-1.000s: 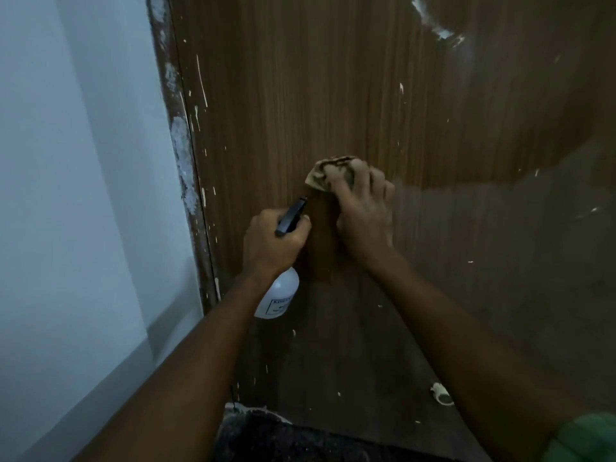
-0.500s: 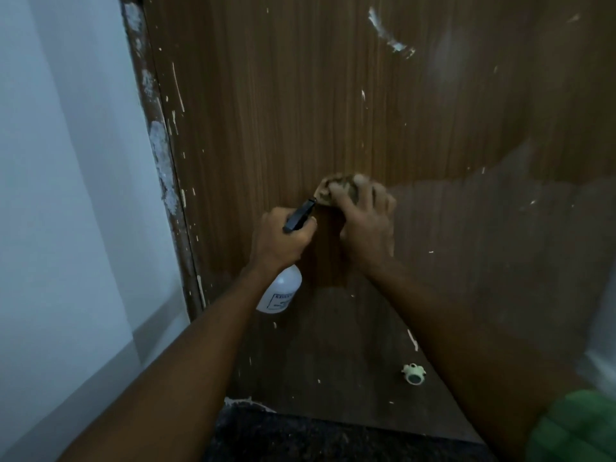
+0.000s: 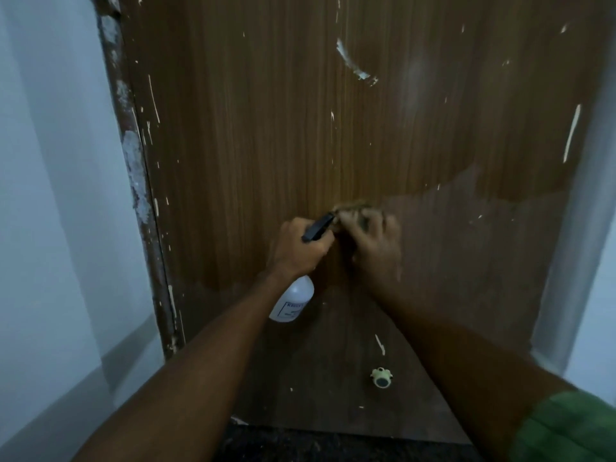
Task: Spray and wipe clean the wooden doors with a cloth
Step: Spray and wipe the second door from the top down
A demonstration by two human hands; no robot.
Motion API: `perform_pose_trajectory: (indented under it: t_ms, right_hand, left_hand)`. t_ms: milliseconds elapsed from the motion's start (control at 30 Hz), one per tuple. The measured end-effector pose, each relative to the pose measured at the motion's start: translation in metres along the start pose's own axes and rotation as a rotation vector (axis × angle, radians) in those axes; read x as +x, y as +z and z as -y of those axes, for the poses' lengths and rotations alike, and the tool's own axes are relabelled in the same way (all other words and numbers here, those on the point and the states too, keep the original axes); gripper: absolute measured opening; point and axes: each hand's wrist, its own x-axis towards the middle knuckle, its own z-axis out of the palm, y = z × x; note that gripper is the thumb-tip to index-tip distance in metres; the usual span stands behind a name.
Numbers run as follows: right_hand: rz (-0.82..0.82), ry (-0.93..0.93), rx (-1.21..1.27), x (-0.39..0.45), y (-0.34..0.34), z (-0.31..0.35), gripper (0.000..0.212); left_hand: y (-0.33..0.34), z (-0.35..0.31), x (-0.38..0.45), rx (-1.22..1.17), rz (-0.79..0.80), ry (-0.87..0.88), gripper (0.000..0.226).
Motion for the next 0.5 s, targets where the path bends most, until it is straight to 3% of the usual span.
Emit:
perform_pose_trajectory:
  t_ms: [67, 133, 200, 267, 333, 400, 500]
  right_hand:
    - [0.142, -0.329, -0.076, -0.049, 0.005, -0.023, 0.075]
    - [0.231, -0.512, -0.116, -0.051, -0.001, -0.045, 0.068]
    - [0.131, -0.356, -0.053, -0.015, -0.014, -0.047, 0.062]
    - [-0.038, -0.004, 0.001, 0.035, -0.032, -0.039, 0.056]
    - [-0.113, 0.186, 0.0, 0.058, -0.042, -0.032, 0.057]
    - [-0.034, 0.132, -0.038, 0.035, -0.041, -0.036, 0.056]
    - [0.246, -0.281, -0.129, -0.04, -0.044, -0.056, 0.062]
  left_hand:
    - [0.003, 0.001, -0.004, 0.017, 0.006, -0.017, 0.039]
    - [0.004, -0.004, -0.003, 0.027, 0.021, -0.019, 0.038]
    - [0.005, -0.009, 0.0, 0.026, 0.042, 0.0, 0.029]
    - [0.007, -0.014, 0.002, 0.047, 0.057, 0.022, 0.028]
    - [0.01, -0.015, 0.002, 0.076, 0.063, 0.033, 0.032]
    - [0.017, -0.015, 0.002, 0.073, 0.085, 0.016, 0.029]
    - [0.03, -0.021, 0.0, 0.065, 0.12, -0.009, 0.022]
